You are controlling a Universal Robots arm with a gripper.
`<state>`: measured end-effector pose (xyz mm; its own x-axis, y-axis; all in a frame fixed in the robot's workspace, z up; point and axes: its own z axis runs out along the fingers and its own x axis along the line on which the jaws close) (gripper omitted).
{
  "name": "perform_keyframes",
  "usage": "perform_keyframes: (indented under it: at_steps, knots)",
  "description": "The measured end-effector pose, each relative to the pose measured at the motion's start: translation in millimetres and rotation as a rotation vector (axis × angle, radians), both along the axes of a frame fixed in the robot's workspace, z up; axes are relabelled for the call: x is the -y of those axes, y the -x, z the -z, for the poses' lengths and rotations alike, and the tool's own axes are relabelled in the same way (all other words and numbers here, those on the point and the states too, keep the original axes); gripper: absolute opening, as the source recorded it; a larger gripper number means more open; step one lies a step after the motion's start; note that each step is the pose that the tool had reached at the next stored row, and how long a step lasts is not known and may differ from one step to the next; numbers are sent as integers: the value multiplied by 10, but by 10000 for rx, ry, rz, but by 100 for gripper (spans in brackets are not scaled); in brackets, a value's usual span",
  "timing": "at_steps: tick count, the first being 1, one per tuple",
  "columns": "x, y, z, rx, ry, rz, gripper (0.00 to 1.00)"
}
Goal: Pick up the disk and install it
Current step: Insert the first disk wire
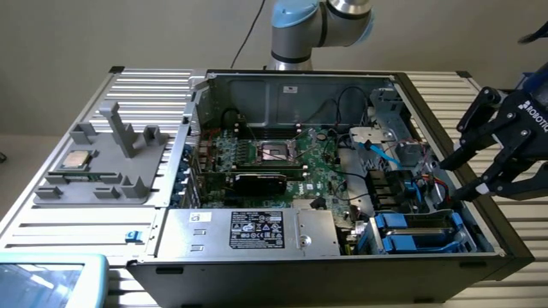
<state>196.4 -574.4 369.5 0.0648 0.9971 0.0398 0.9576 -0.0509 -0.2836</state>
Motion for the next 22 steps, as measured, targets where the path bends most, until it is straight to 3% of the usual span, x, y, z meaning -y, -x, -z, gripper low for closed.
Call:
perform_keyframes:
  at_steps: [8, 18, 22]
  knots:
    - [0, -1, 58, -23, -22, 1112, 51]
    - [0, -1, 240, -32, -23, 2264, 51]
    - [0, 0, 311, -61, -20, 2591, 51]
